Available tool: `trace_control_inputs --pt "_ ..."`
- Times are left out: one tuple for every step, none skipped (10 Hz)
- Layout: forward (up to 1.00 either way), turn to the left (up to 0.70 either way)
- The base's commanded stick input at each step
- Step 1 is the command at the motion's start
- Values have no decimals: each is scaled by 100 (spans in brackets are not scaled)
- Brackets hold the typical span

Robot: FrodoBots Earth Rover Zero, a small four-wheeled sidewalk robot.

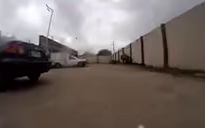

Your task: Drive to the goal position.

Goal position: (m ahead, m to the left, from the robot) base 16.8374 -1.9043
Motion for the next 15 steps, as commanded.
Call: trace_control_inputs --pt "50 0" --pt "50 0" --pt "50 0" --pt "50 0" --pt "50 0" --pt "50 0" --pt "50 0" --pt "50 0" --pt "50 0" --pt "50 0" --pt "50 0" --pt "50 0" --pt "50 0" --pt "50 0" --pt "50 0"
